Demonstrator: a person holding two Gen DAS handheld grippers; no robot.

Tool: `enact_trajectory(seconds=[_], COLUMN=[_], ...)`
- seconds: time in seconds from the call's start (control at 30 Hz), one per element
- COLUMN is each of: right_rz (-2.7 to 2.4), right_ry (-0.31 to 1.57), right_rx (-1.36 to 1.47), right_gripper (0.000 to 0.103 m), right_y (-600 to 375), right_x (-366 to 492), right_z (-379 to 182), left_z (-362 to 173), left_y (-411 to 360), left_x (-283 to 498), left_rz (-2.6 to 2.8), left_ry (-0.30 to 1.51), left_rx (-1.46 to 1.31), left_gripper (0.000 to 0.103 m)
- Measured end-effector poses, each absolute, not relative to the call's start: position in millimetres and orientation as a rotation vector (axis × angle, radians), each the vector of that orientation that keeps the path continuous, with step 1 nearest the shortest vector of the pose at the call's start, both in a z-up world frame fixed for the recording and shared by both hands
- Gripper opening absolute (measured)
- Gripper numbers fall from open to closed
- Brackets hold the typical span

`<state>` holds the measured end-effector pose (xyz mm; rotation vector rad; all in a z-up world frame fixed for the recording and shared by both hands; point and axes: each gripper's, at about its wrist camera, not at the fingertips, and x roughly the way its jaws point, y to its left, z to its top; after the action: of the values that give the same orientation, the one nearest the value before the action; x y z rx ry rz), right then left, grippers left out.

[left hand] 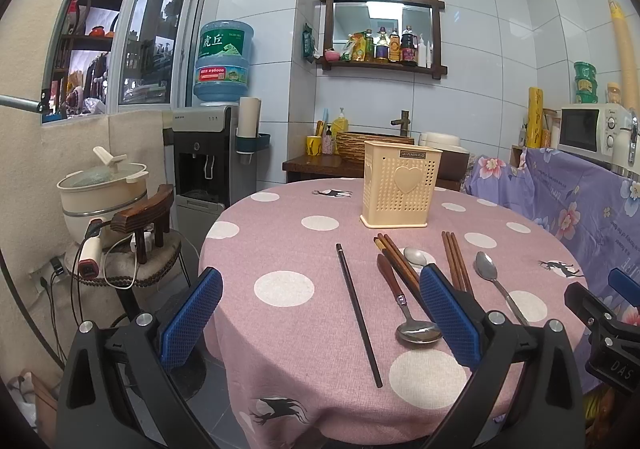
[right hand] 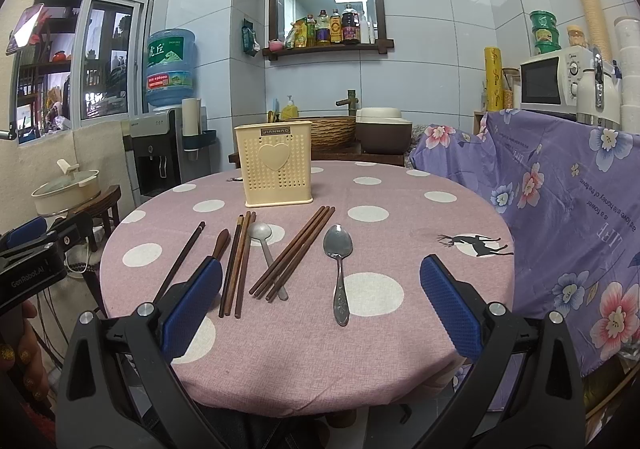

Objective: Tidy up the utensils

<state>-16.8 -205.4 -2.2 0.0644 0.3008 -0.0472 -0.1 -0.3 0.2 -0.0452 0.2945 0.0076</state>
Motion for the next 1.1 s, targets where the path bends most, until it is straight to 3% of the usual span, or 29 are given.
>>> enact_trajectory(seconds=[0.67, 1.1], right_rz=[-0.057, -0.107], right_ry=[0.318, 0.533], right_rx=[0.063, 0.097], right_gripper=[0.098, 0.098], right_y=[-204.1, -247.2], right_x=[-10.6, 68.6], right_z=[-8.2, -15.8], left_z=[-6.4, -21.4], left_y=[0.4, 1.2], left_x=[5.4, 93.8], left_rz=[-0.001, -0.138], left_ry=[0.317, 0.626], left_rx=[-0.042, 0.051], left_gripper=[0.098, 0.098])
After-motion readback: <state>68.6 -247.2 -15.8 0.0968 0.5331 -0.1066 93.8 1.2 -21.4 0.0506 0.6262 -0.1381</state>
